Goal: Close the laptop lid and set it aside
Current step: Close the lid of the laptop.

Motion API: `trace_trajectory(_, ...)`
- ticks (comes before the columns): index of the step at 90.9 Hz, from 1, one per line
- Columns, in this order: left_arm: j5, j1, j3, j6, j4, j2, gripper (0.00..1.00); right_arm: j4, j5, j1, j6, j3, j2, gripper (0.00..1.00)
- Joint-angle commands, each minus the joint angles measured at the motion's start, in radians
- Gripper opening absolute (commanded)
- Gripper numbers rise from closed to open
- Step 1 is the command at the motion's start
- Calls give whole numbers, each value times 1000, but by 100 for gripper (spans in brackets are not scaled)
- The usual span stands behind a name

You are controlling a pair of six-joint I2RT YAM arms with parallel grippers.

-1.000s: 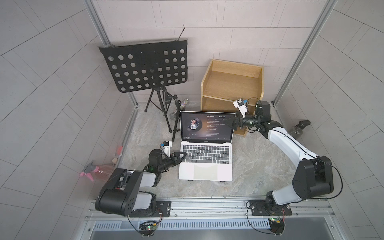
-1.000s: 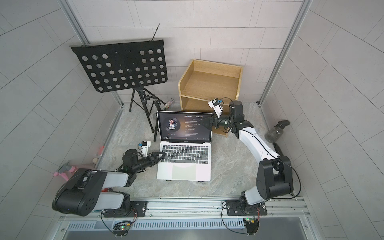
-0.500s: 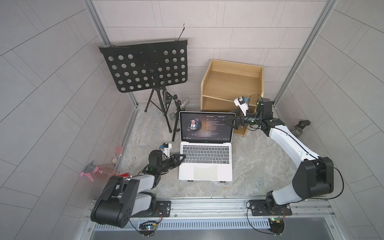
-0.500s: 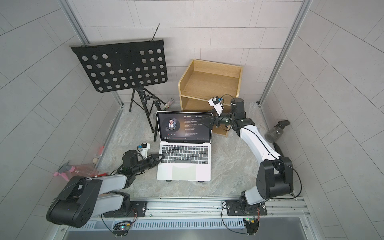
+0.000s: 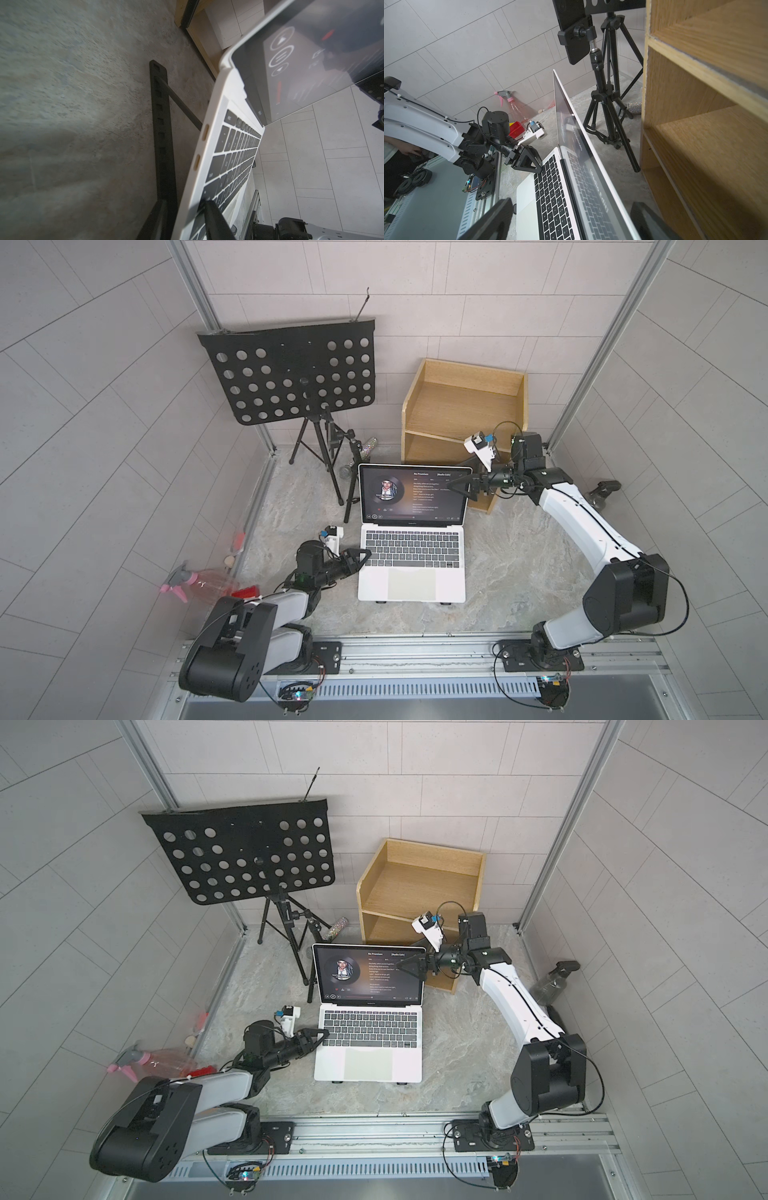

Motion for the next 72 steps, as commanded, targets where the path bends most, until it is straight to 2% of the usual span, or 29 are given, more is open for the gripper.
trace_trajectory(1, 39, -2, 0, 2, 44, 1, 36, -196, 45, 37, -144, 97, 39, 91)
trace_trajectory(10, 41, -2, 1, 0, 56, 14, 36, -374, 158, 65, -266, 210, 84, 90)
trace_trajectory(19, 42, -2, 3, 0, 63, 25, 36, -460, 248, 88, -329, 270, 101, 90)
trace_trajectory(42, 42, -2, 3, -1, 66, 31, 34, -526, 375, 135, -394, 309, 76, 86)
trace_trajectory(72, 36, -3, 4, 2, 54, 26, 33, -529, 448, 175, -415, 268, 8, 78)
